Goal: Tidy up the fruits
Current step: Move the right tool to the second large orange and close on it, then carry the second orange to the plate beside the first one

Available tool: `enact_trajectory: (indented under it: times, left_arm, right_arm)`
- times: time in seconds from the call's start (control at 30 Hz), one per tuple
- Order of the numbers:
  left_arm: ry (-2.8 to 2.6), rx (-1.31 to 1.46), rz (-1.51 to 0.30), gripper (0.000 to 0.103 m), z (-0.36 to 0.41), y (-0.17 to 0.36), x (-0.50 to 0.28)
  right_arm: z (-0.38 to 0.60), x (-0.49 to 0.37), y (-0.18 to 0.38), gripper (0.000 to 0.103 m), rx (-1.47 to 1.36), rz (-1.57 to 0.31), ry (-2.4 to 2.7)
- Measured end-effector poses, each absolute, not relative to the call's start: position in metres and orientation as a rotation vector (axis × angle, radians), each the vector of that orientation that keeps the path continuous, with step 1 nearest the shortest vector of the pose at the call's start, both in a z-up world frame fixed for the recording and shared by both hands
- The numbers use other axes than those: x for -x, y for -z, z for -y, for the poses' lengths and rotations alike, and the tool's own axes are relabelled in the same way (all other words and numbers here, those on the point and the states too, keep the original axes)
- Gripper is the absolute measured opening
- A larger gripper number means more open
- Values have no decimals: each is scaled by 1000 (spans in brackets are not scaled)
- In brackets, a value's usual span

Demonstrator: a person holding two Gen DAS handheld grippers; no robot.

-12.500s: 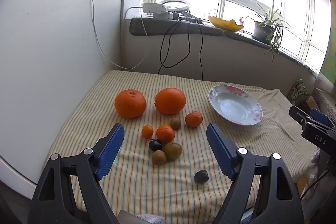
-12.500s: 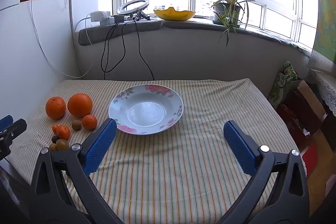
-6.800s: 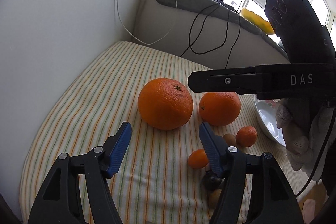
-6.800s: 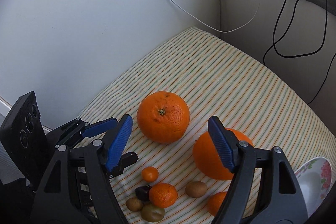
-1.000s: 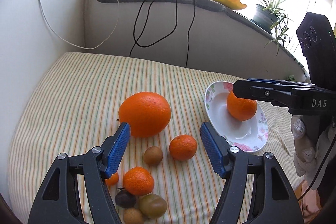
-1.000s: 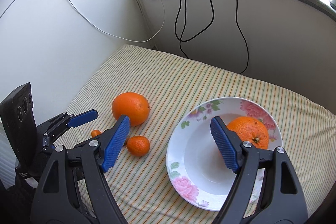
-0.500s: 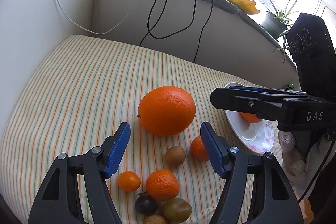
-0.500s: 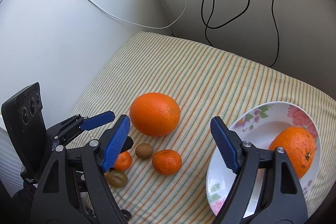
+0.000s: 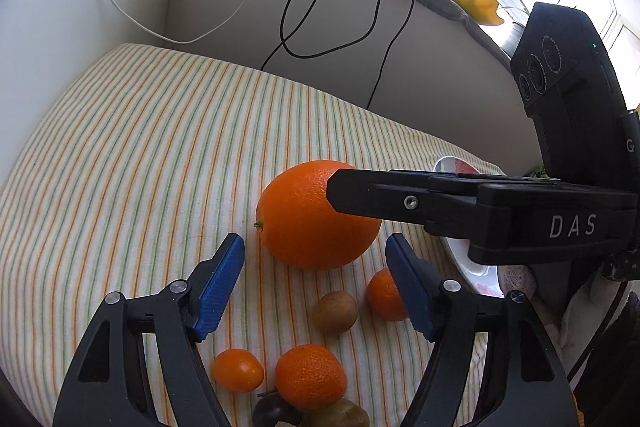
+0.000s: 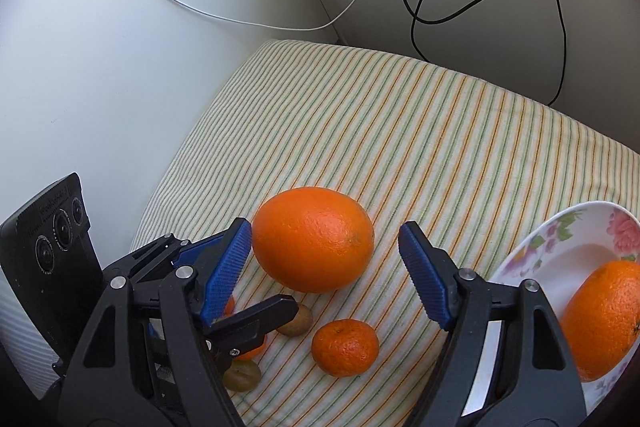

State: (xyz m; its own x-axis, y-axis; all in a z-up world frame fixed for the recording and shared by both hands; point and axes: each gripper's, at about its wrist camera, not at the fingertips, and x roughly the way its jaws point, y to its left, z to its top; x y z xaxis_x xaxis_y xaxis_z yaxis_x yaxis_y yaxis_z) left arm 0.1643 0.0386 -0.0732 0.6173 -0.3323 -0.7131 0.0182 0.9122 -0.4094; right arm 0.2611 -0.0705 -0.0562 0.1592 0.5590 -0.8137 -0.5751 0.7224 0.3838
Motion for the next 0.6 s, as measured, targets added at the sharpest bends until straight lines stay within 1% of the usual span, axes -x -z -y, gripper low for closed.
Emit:
enact_trajectory:
  times: [0.17, 0.33, 0.37, 0.6]
  left_arm:
    - [222, 384, -899, 73, -37, 75, -172]
    - [227, 388, -901, 73, -38, 74, -175]
    - [225, 386, -903, 73, -38, 74, -176]
    - [223, 377, -902, 69, -35, 76, -178]
  right_arm:
    - [60, -266, 66, 79, 10, -1182, -812]
    - [52, -273, 70, 75, -23, -1208, -831]
    - [51, -273, 71, 72, -29, -1212, -838]
    - [54, -269, 71, 72, -19, -1212, -842]
